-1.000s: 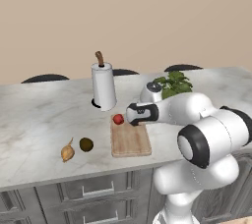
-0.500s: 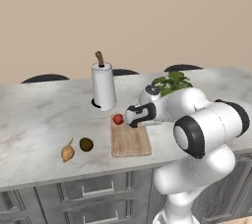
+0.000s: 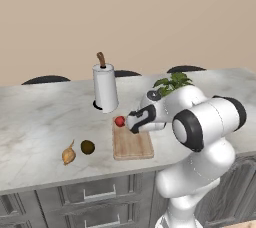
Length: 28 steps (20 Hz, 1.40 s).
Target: Place the avocado, onion, tomato, and bell pepper on the cutting board.
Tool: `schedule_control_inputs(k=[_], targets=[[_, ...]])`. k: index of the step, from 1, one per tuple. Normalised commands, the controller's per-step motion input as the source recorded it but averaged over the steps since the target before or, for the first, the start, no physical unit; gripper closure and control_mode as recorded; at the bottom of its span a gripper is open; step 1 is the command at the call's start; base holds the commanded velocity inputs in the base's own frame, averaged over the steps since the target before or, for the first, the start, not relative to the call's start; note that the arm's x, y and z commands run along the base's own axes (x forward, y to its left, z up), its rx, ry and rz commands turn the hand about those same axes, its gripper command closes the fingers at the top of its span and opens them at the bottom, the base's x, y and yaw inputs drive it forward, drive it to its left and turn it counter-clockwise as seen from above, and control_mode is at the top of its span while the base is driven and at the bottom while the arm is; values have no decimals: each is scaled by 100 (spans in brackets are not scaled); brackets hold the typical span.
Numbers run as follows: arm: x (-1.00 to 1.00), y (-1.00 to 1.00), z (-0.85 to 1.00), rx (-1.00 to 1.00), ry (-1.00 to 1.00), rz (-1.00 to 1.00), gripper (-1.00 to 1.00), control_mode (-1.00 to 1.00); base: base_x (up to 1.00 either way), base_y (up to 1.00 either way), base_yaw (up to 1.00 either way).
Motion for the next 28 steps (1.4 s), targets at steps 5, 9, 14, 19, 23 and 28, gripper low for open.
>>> schedule_control_inputs(k=[5, 9, 14, 19, 23, 28], targets=[[7, 0, -20, 0, -2, 0, 100, -100, 0, 0, 0], [10, 0, -23, 0, -2, 0, 100, -100, 0, 0, 0], [5, 0, -20, 0, 0, 0, -100, -100, 0, 0, 0], [0, 0, -7, 0, 0, 0, -100, -100, 0, 0, 0], [0, 0, 11, 0, 0, 0, -100, -100, 0, 0, 0], [0, 0, 21, 0, -1, 0, -100, -100, 0, 0, 0]])
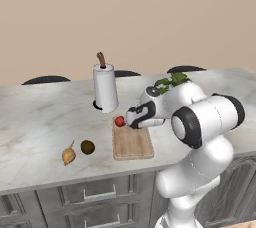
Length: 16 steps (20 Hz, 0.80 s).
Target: Place the avocado, onion, tomato, and bell pepper on the cutting board.
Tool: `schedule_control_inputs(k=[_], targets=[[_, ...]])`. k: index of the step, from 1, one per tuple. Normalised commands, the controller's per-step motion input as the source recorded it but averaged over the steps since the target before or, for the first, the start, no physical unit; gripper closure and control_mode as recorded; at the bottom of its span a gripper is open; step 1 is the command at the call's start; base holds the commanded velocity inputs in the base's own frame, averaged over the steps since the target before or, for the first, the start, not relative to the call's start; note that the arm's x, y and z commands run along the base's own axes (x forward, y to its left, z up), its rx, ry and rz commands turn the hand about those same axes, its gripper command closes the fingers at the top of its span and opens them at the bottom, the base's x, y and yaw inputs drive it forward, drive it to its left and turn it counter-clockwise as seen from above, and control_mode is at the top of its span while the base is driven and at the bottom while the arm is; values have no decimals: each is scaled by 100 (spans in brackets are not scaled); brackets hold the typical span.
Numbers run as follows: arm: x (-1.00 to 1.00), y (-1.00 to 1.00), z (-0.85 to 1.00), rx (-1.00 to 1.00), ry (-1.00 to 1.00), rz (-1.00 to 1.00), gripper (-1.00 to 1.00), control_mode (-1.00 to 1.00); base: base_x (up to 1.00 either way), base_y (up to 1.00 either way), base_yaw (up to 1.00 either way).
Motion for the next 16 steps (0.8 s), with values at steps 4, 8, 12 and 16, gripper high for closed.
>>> schedule_control_inputs(k=[4, 8, 12, 16], targets=[[-1, 8, 33, 0, -1, 0, -100, -100, 0, 0, 0], [-8, 13, 40, 0, 0, 0, -100, -100, 0, 0, 0], [-24, 18, 37, 0, 1, 0, -100, -100, 0, 0, 0], [-43, 19, 27, 0, 4, 0, -100, -100, 0, 0, 0]])
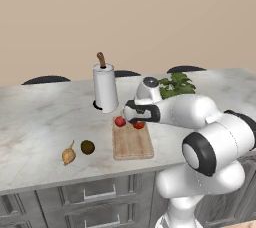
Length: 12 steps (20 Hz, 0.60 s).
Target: Place the avocado, onion, tomato, and bell pepper on the cutting board.
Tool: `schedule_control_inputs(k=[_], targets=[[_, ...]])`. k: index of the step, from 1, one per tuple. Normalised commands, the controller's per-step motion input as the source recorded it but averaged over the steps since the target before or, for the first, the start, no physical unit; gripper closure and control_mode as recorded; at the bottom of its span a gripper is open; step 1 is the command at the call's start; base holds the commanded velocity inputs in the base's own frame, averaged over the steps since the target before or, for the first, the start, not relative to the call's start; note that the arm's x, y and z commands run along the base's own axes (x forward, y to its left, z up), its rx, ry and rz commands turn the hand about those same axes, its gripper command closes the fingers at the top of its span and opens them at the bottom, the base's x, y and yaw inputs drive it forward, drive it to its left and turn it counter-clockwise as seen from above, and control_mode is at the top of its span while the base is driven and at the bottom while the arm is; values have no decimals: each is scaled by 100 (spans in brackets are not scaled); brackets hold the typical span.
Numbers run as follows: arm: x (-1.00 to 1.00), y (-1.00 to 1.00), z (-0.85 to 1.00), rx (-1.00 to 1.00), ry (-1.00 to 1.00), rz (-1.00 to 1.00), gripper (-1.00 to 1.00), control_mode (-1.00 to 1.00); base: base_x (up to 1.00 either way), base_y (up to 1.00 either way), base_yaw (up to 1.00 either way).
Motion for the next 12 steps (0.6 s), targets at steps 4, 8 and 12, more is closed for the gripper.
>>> schedule_control_inputs(k=[4, 8, 12], targets=[[-53, 20, 18, 0, 3, 0, -100, -100, 0, 0, 0], [-54, 20, 12, 0, 5, 0, -100, -100, 0, 0, 0], [-49, 21, 8, 0, 6, 0, -100, -100, 0, 0, 0]])
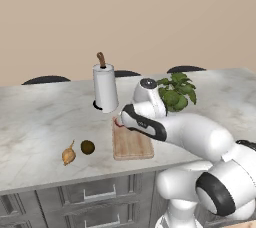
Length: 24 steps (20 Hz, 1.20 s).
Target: Place the avocado, onion, tomato, and bell pepper on the cutting board.
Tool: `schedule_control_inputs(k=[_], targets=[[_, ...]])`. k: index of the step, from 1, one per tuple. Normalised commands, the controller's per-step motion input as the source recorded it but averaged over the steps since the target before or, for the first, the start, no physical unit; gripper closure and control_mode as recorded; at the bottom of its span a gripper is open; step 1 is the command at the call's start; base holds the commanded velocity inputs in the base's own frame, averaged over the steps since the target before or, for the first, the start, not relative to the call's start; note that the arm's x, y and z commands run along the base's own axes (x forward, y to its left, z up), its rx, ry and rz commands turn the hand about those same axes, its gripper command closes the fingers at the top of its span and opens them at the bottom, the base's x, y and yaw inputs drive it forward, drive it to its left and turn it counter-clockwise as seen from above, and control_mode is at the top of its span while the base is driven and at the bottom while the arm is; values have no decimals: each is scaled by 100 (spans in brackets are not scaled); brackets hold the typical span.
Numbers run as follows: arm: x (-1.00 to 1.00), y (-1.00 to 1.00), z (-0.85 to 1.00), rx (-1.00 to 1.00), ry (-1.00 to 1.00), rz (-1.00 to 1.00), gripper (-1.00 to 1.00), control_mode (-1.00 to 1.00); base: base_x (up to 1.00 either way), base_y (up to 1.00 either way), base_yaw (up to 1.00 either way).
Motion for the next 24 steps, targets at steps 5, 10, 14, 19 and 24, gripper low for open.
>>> schedule_control_inputs(k=[5, 10, 14, 19, 24], targets=[[-44, 26, 3, 0, 6, 0, -100, -100, 0, 0, 0], [-35, 32, 0, 0, 3, 0, -100, -100, 0, 0, 0], [-17, 40, 0, 0, 4, 0, -100, -100, 0, 0, 0], [-13, 43, 0, 0, 4, -1, -100, -100, 0, 0, 0], [-8, 49, 0, 0, 5, -1, -100, -100, 0, 0, 0]])
